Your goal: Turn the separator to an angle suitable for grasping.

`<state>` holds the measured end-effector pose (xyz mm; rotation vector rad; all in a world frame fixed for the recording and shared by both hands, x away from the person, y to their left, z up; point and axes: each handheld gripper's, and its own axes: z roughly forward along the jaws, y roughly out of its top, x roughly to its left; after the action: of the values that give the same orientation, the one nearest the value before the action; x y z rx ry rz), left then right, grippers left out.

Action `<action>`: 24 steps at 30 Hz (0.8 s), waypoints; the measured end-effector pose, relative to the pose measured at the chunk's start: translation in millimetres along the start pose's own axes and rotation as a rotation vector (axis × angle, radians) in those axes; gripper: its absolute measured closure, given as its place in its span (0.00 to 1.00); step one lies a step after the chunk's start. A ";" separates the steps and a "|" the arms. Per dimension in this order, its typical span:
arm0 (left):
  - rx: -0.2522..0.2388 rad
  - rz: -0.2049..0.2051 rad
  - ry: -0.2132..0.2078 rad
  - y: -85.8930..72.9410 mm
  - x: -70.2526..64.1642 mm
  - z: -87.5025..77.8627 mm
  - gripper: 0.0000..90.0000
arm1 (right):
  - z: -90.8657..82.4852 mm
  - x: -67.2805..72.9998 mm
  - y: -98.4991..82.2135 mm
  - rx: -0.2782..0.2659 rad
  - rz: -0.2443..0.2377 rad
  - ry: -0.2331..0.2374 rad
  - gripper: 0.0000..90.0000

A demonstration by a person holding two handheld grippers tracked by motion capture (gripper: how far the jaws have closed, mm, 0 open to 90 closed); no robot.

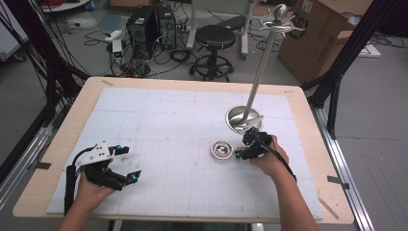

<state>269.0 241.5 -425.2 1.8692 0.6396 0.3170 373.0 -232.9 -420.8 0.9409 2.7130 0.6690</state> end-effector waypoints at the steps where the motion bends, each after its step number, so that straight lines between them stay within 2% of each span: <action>1: 0.002 -0.002 -0.001 -0.3 0.0 -0.5 0.03 | 2.5 -0.2 0.1 0.010 0.002 0.010 0.48; 6: 0.001 -0.005 0.008 -1.3 1.0 -3.2 0.03 | 1.9 -2.7 1.4 0.014 0.011 0.049 0.55; 10: 0.007 -0.002 0.005 -2.3 0.1 -3.3 0.03 | 1.1 1.3 2.6 0.022 -0.011 0.059 0.62; 11: 0.008 -0.004 0.005 -2.6 -0.4 -3.1 0.03 | 0.3 5.0 3.5 0.029 -0.030 0.072 0.66; 14: 0.013 -0.002 0.003 -2.6 -0.8 -2.9 0.03 | -0.4 9.0 4.3 0.038 -0.043 0.078 0.70; 15: 0.014 -0.001 0.002 -2.5 -0.6 -3.0 0.03 | -0.4 12.1 5.2 0.040 -0.068 0.088 0.72; 16: 0.013 -0.003 0.003 -2.4 -0.7 -2.9 0.03 | -0.6 14.3 5.6 0.042 -0.074 0.088 0.73; 19: 0.011 0.001 0.002 -1.5 -0.8 -1.8 0.03 | -0.7 17.7 6.3 0.046 -0.085 0.097 0.74; 21: 0.012 0.002 -0.004 -1.1 -1.8 -0.6 0.03 | -2.8 20.5 6.3 0.035 -0.090 0.096 0.68; 24: 0.018 0.009 -0.010 -1.0 -2.9 0.9 0.03 | -9.5 21.5 5.3 0.010 -0.075 0.093 0.66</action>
<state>266.8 239.4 -426.2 1.8906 0.6292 0.3085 356.1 -219.1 -410.7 0.8254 2.8187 0.7022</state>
